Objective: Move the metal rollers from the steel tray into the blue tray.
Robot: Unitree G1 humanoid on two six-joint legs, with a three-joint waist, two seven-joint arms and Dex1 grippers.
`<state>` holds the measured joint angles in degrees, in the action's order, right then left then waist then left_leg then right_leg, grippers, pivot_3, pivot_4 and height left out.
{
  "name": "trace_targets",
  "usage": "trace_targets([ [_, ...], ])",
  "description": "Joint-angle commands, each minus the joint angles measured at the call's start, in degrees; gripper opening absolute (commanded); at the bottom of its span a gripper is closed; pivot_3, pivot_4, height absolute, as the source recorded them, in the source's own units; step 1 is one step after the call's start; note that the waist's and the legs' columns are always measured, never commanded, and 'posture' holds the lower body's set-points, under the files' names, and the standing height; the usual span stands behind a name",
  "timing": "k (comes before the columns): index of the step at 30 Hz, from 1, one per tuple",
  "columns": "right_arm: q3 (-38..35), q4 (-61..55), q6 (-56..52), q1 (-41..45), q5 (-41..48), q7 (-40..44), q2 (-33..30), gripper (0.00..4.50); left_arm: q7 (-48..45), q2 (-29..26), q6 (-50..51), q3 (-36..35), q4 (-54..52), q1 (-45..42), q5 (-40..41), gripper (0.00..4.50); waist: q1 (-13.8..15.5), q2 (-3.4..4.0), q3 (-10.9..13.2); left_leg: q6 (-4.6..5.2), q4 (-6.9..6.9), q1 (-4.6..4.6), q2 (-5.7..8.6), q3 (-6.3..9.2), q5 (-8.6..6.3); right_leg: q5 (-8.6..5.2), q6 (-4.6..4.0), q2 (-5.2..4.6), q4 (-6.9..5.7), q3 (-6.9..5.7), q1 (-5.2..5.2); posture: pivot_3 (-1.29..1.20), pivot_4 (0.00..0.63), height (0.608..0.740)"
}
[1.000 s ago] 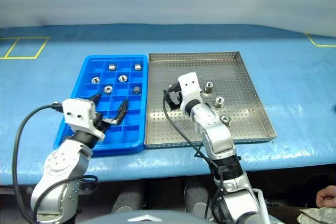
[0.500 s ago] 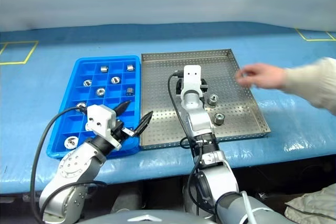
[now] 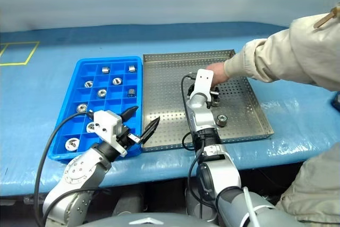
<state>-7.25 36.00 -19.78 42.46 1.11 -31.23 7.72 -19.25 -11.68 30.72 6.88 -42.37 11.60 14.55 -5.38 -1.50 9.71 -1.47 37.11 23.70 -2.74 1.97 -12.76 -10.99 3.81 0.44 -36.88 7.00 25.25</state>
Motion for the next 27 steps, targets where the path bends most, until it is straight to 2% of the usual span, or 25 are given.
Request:
trace_targets([
  [1, -0.1, -0.4, 1.5, 3.0, 0.6, -0.4, 2.8, 4.5, 0.0, -0.3, -1.4, 0.3, -0.5, -0.3, 0.7, 4.48, 0.0, 0.01, 0.0, 0.0, 0.0, 0.0, 0.0, 0.0, 0.0, 0.0, 0.0, 0.0, 0.0, 0.0, 0.0, 0.05, 0.15, 0.74],
  [27, 1.0, -0.4, 1.9, 2.6, 1.1, 0.8, 2.3, 4.5, 0.2, -0.9, -1.6, 0.8, -0.5, -0.3, 1.1, 4.48, 0.0, 0.19, 0.0, 0.0, -0.01, 0.0, 0.0, 0.0, 0.0, -0.01, -0.01, 0.0, 0.02, 0.0, 0.0, 0.05, 0.15, 0.74],
])
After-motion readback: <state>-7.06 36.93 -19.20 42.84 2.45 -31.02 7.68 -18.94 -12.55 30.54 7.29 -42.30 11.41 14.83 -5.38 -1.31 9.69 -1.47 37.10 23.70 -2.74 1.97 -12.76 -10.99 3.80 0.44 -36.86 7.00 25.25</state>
